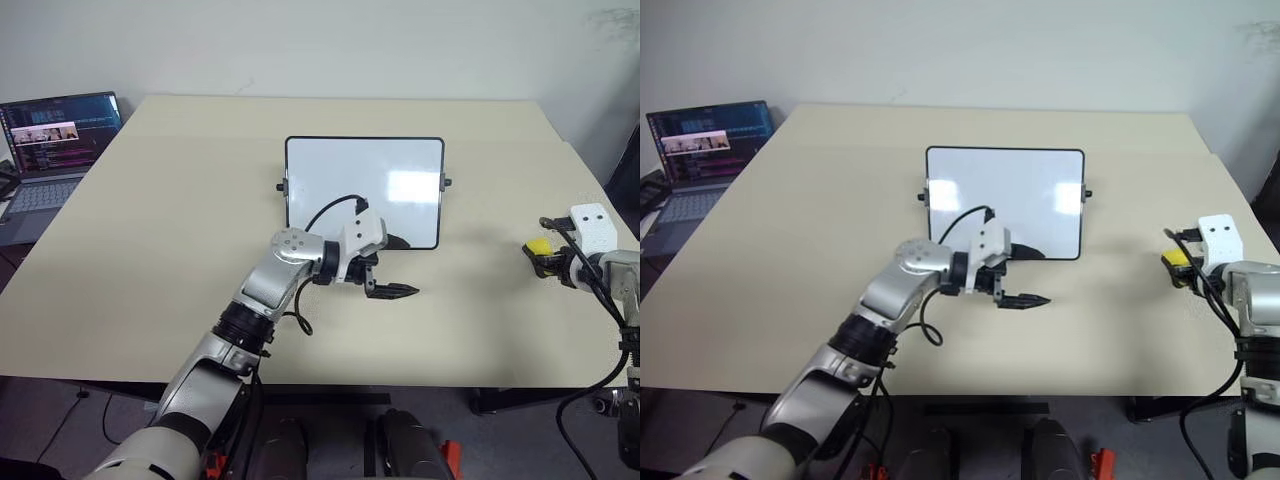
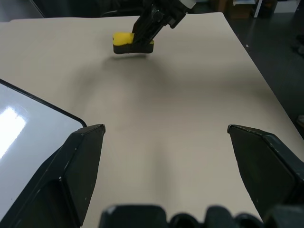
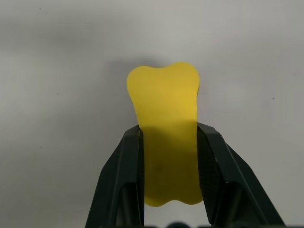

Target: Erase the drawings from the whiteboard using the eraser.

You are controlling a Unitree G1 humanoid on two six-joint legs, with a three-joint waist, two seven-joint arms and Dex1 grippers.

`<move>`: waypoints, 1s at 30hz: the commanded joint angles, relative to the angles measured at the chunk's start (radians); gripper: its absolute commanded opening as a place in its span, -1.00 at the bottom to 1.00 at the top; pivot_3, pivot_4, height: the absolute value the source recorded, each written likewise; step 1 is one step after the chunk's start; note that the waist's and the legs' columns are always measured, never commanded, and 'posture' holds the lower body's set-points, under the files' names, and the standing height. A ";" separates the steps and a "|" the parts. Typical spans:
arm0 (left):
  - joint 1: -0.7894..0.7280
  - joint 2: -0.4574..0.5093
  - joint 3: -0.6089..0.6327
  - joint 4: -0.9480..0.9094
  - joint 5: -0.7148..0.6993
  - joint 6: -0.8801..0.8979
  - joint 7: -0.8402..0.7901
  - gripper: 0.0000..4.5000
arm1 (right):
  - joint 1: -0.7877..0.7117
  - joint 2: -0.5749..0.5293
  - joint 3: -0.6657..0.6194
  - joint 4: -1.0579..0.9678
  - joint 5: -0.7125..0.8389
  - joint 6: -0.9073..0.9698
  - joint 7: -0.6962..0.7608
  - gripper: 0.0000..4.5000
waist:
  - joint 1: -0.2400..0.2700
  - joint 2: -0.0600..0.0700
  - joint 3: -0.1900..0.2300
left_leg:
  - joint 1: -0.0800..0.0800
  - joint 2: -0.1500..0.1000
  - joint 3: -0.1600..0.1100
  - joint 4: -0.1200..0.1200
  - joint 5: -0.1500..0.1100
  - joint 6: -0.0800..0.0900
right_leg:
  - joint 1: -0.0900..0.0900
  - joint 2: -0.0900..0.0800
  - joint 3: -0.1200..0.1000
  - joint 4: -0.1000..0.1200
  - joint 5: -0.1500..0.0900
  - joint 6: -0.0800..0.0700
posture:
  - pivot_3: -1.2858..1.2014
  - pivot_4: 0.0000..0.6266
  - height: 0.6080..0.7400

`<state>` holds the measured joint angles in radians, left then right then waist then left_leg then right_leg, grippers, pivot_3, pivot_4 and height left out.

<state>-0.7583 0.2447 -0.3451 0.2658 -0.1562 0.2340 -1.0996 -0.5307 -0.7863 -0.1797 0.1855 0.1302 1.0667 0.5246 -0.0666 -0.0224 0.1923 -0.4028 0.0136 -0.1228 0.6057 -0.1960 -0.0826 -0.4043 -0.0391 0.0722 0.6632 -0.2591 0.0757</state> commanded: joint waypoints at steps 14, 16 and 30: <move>-0.004 0.023 0.025 -0.047 -0.006 -0.008 0.002 1.00 | -0.045 -0.062 0.011 -0.006 0.011 -0.031 0.026 0.99 | 0.001 0.000 0.000 | 0.000 0.000 0.000 0.000 0.000 0.000 | 0.000 0.000 0.000 0.000 0.000 0.000 | 0.03 -0.52 1.00; -0.004 0.035 0.038 -0.057 -0.015 -0.002 0.004 1.00 | -0.048 -0.070 0.007 -0.043 0.020 -0.016 0.032 0.99 | 0.001 0.000 0.000 | 0.000 0.000 0.000 0.000 0.000 0.000 | 0.000 0.000 0.000 0.000 0.000 0.000 | 0.03 -0.52 1.00; 0.001 0.205 0.522 0.025 -0.014 -0.160 0.486 1.00 | -0.199 0.263 -0.072 0.130 0.032 -0.473 -0.234 0.99 | -0.018 0.001 0.000 | 0.000 0.000 0.000 -0.001 0.000 0.000 | 0.000 0.000 0.000 0.000 0.001 -0.001 | 0.03 -0.52 1.00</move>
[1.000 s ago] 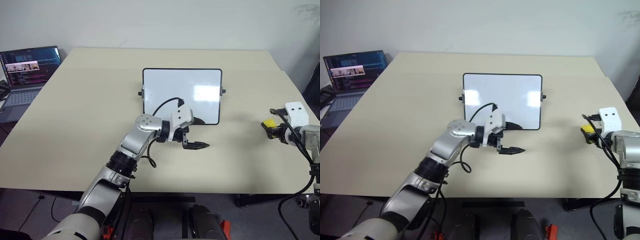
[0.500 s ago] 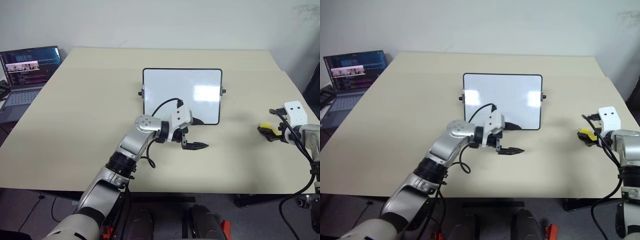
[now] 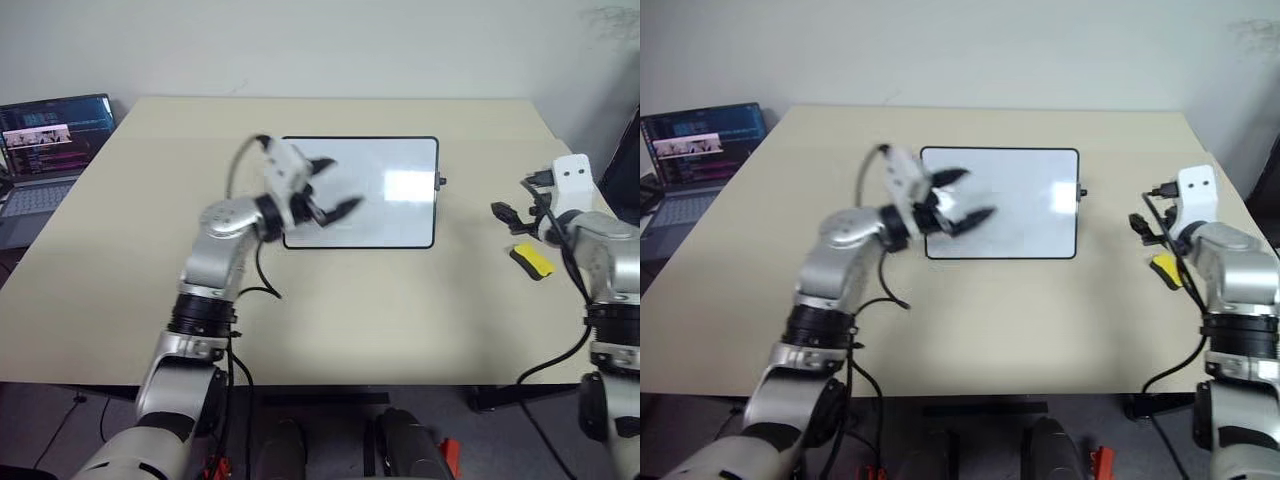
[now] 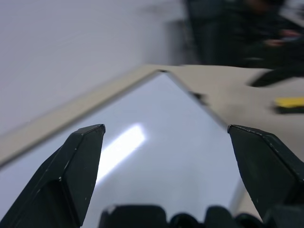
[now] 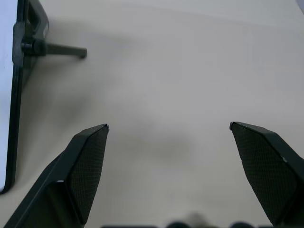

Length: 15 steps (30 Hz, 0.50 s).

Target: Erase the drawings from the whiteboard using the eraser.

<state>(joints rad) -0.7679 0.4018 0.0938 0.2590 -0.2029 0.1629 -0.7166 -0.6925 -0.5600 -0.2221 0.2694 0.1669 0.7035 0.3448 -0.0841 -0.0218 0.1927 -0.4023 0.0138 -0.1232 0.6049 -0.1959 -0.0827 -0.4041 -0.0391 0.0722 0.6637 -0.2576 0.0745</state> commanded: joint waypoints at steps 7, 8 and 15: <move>0.094 0.082 0.165 0.141 0.041 -0.192 0.236 1.00 | -0.037 0.162 -0.026 0.155 0.009 -0.295 -0.113 0.99 | 0.009 0.000 0.000 | -0.001 0.000 -0.001 -0.001 0.000 0.000 | 0.000 -0.001 -0.001 -0.001 0.002 -0.004 | 0.03 -0.52 1.00; 0.112 0.074 0.173 0.159 0.044 -0.203 0.264 1.00 | -0.036 0.185 -0.018 0.169 0.001 -0.335 -0.128 0.99 | 0.010 0.000 0.000 | -0.001 0.000 -0.001 -0.001 0.000 0.000 | 0.000 -0.001 -0.001 -0.001 0.002 -0.004 | 0.03 -0.52 1.00; 0.197 0.032 0.188 0.261 0.041 -0.246 0.359 1.00 | -0.031 0.286 -0.011 0.242 -0.008 -0.448 -0.209 0.99 | 0.009 0.000 0.000 | 0.000 0.000 -0.001 -0.001 0.000 0.000 | 0.000 -0.001 -0.001 0.000 0.002 -0.004 | 0.03 -0.52 1.00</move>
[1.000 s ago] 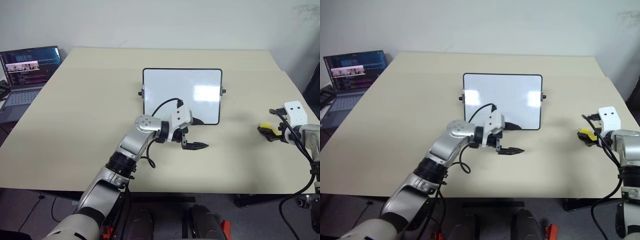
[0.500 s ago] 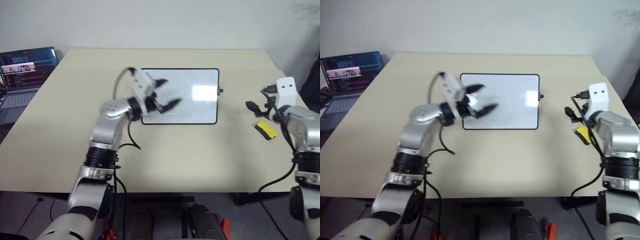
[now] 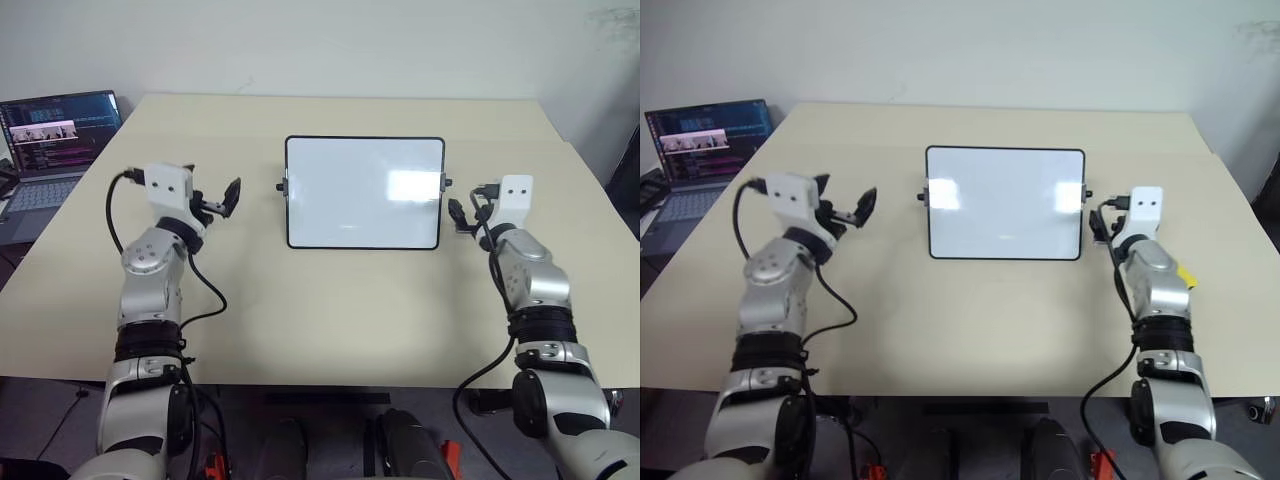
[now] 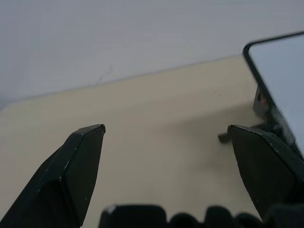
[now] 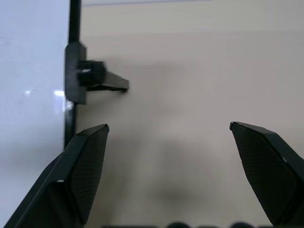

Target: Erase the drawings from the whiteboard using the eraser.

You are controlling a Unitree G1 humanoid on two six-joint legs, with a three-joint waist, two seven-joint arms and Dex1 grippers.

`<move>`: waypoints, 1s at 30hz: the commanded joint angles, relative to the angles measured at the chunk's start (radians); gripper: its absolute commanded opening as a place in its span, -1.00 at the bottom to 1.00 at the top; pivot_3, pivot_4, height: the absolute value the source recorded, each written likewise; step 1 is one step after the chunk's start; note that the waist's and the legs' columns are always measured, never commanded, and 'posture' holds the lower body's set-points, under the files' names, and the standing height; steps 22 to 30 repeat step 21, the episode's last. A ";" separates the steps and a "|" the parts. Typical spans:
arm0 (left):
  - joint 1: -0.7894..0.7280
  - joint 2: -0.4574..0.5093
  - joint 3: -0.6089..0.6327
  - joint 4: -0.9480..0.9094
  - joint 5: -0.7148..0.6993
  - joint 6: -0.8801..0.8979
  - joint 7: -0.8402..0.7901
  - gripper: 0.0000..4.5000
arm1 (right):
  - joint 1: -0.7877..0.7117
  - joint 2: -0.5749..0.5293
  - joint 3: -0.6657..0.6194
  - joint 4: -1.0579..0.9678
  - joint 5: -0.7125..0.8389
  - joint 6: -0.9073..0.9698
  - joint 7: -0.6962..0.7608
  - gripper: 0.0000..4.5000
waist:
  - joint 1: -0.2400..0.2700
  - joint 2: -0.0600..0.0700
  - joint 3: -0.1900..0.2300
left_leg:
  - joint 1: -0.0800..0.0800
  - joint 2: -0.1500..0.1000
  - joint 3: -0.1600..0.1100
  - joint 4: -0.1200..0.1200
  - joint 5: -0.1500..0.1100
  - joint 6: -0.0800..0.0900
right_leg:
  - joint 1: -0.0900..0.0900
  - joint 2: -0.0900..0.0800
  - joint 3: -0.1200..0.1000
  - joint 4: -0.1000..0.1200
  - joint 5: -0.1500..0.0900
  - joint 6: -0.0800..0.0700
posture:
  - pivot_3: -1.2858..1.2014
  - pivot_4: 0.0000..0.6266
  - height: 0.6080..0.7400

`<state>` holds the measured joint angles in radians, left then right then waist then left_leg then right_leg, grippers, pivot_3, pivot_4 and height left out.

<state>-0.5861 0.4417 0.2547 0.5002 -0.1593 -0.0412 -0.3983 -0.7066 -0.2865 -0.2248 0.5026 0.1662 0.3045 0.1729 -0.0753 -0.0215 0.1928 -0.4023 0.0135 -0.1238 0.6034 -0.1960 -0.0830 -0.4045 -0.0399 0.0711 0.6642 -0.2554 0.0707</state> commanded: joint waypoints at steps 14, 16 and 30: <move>-0.054 -0.059 0.008 0.224 -0.005 -0.124 0.062 1.00 | -0.008 0.102 0.008 0.100 -0.011 -0.253 -0.063 0.99 | -0.016 0.000 0.000 | 0.001 0.000 0.001 -0.001 0.000 0.000 | 0.000 0.000 0.001 0.001 0.000 0.000 | 0.03 -0.52 1.00; -0.059 -0.067 0.002 0.244 0.004 -0.156 0.075 1.00 | -0.009 0.111 0.010 0.112 -0.025 -0.296 -0.082 0.99 | -0.015 0.000 0.000 | 0.001 0.000 0.000 -0.001 0.000 0.000 | 0.000 0.000 0.000 0.001 0.000 0.000 | 0.03 -0.52 1.00; -0.019 -0.088 0.004 0.211 0.004 -0.179 0.101 1.00 | -0.020 0.114 0.015 0.135 -0.059 -0.344 -0.150 0.99 | -0.015 0.000 0.000 | 0.001 0.000 0.000 -0.001 0.000 0.000 | 0.000 0.000 0.001 0.001 0.000 0.000 | 0.03 -0.52 1.00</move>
